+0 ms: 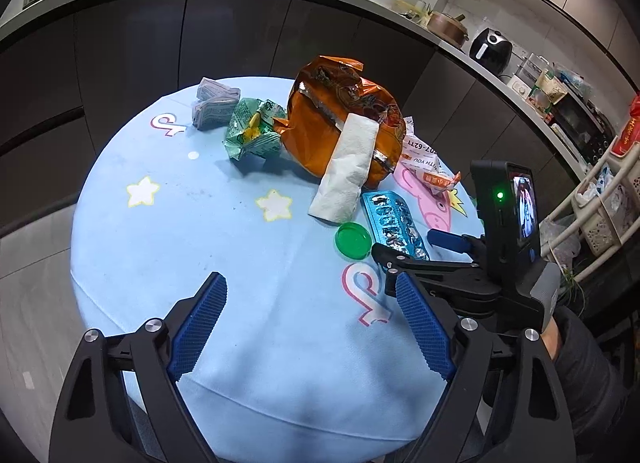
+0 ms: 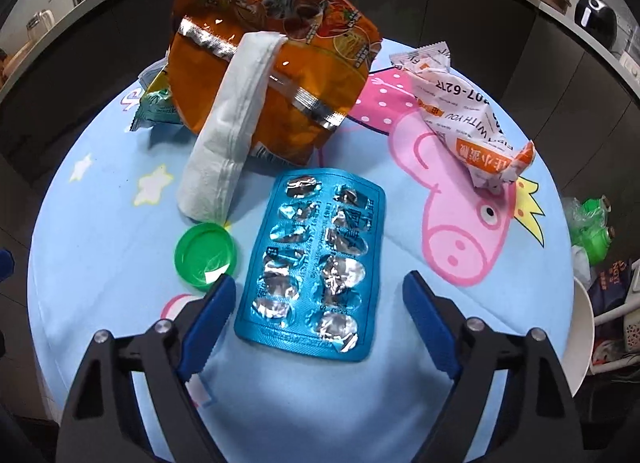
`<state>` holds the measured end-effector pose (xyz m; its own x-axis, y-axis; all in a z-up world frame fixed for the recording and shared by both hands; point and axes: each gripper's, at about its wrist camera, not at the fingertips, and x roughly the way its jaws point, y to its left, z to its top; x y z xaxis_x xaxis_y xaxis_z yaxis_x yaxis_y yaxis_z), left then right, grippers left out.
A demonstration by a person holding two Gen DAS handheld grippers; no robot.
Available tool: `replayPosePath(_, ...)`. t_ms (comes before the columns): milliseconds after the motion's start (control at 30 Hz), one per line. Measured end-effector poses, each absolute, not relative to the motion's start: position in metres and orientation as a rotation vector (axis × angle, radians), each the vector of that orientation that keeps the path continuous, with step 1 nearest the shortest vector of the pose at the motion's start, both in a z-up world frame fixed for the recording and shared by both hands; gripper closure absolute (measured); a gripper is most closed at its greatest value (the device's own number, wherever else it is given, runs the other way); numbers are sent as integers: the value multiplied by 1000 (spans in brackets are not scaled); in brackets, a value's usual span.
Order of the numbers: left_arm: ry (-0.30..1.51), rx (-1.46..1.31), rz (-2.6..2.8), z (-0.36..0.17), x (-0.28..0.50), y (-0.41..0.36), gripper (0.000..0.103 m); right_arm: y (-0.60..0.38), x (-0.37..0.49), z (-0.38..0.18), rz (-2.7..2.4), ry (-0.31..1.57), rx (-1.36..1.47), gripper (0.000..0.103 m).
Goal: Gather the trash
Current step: 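Grasp the green lid with the left tool while the right tool grasps the blue blister pack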
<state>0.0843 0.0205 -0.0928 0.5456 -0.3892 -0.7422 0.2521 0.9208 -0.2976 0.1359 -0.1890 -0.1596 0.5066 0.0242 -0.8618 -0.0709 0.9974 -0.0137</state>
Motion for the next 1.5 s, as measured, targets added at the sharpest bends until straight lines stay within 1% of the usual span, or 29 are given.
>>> replayPosePath(67, 924, -162, -394, -95, 88, 17, 22, -190, 135, -159, 67, 1033, -51, 23)
replayPosePath(100, 931, -160, -405, -97, 90, 14, 23, -190, 135, -158, 72, 1030, -53, 34)
replayPosePath(133, 935, -159, -413, -99, 93, 11, 25, -191, 133, -156, 67, 1030, -57, 35)
replayPosePath(267, 952, -129, -445, -108, 105, -7, 28, -203, 125, -154, 71, 1045, -52, 35)
replayPosePath(367, 961, -57, -443, -115, 117, -28, 34, -224, 112, -153, 53, 1045, -27, 35)
replayPosePath(433, 965, -16, -439, -120, 125, -42, 41, -235, 106, -152, 46, 1044, -2, 35)
replayPosePath(667, 1025, 65, -423, -144, 151, -75, 53, -256, 101, -151, 49, 1035, 59, 34)
replayPosePath(733, 1037, 88, -405, -150, 155, -80, 61, -258, 100, -150, 52, 1032, 63, 34)
replayPosePath(833, 1043, 98, -393, -152, 159, -84, 66, -260, 101, -151, 59, 1028, 73, 33)
replayPosePath(933, 1045, 117, -390, -152, 161, -89, 68, -257, 100, -149, 60, 1024, 76, 33)
replayPosePath(1100, 1039, 116, -393, -153, 161, -91, 69, -256, 99, -150, 59, 1022, 75, 33)
replayPosePath(1267, 1051, 88, -398, -151, 159, -84, 69, -252, 99, -150, 62, 1016, 58, 35)
replayPosePath(1500, 1010, 36, -411, -124, 145, -73, 69, -264, 91, -135, 88, 973, 132, 36)
